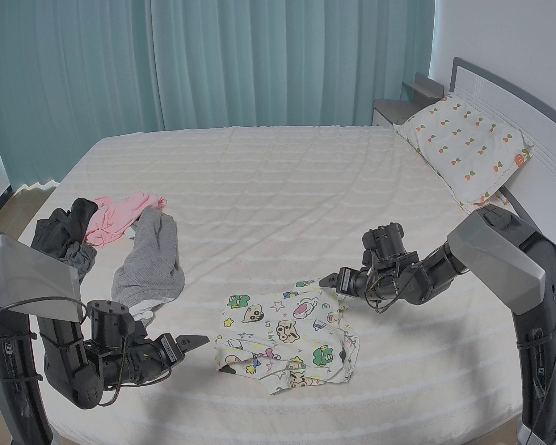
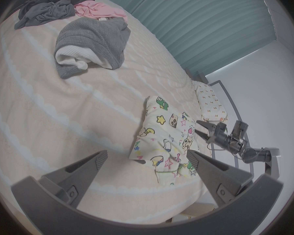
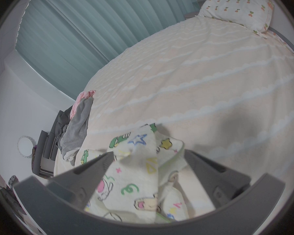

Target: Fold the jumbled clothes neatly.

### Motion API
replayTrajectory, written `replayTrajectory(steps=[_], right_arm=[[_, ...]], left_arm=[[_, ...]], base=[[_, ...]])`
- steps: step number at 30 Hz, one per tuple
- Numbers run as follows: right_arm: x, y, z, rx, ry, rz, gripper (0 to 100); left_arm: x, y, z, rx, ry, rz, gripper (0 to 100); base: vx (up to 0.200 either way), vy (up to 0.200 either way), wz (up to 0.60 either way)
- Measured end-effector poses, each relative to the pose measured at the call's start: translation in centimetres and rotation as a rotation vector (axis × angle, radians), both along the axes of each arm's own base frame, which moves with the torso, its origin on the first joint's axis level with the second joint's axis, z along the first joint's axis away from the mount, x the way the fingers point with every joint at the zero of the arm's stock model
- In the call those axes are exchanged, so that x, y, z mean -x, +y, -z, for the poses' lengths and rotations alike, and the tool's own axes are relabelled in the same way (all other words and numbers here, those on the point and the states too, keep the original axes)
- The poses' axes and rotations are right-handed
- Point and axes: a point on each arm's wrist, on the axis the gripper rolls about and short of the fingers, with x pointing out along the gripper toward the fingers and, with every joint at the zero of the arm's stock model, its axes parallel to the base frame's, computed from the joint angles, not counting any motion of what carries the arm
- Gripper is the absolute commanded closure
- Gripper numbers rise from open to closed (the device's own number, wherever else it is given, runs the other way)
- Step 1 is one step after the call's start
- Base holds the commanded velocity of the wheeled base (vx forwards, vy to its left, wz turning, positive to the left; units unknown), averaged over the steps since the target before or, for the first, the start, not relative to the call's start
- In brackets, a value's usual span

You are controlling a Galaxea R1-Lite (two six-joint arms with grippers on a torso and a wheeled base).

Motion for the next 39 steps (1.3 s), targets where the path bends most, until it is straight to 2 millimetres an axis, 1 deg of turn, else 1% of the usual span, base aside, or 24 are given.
replayTrajectory(steps=[3, 5, 8, 12, 13, 17, 20, 23, 29, 36, 37, 39], right_arm=[[1.8, -0.8, 0.1, -0.003, 0.045, -0.016, 0], [2.9, -1.3, 0.2, -0.007, 0.073, -0.024, 0], [4.1, -1.8, 0.2, -0.024, 0.097, -0.033, 0], [4.8, -2.1, 0.1, -0.052, 0.118, -0.044, 0], [5.0, -2.1, 0.1, -0.059, 0.124, -0.047, 0], [5.4, -2.2, 0.1, -0.087, 0.141, -0.063, 0], [5.7, -2.0, 0.2, -0.102, 0.146, -0.077, 0], [5.9, -1.7, 0.1, -0.119, 0.119, -0.088, 0], [6.4, -1.7, 0.1, -0.143, 0.064, -0.092, 0], [8.0, -2.5, 0.1, -0.15, 0.038, -0.075, 0], [8.2, -2.6, 0.0, -0.156, 0.033, -0.071, 0], [8.7, -2.9, -0.4, -0.181, 0.02, -0.057, 0]], left_arm=[[-1.4, -0.7, -0.2, 0.004, -0.041, -0.02, 0], [-2.8, -1.4, -0.3, 0.007, -0.068, -0.022, 0], [-4.9, -2.7, -0.2, -0.003, -0.05, -0.014, 0], [-6.6, -3.8, 0.4, -0.052, 0.038, 0.008, 0], [-7.3, -4.2, 0.4, -0.067, 0.049, 0.019, 0], [-9.9, -5.6, 0.3, -0.162, 0.021, 0.091, 0], [-11.4, -6.5, 0.6, -0.216, -0.017, 0.142, 0], [-12.0, -7.4, 1.0, -0.224, -0.022, 0.161, 0], [-12.2, -8.1, 2.0, -0.244, 0.033, 0.199, 0], [-12.5, -8.6, 2.3, -0.254, 0.06, 0.213, 0], [-12.6, -8.6, 2.3, -0.254, 0.061, 0.214, 100], [-12.5, -8.9, 2.3, -0.253, 0.06, 0.219, 100]], base=[[0.0, 0.0, 0.0], [0.0, 0.0, 0.0], [0.0, 0.0, 0.0], [0.0, 0.0, 0.0], [0.0, 0.0, 0.0], [0.0, 0.0, 0.0], [0.0, 0.0, 0.0], [0.0, 0.0, 0.0], [0.0, 0.0, 0.0], [0.0, 0.0, 0.0], [0.0, 0.0, 0.0], [0.0, 0.0, 0.0]])
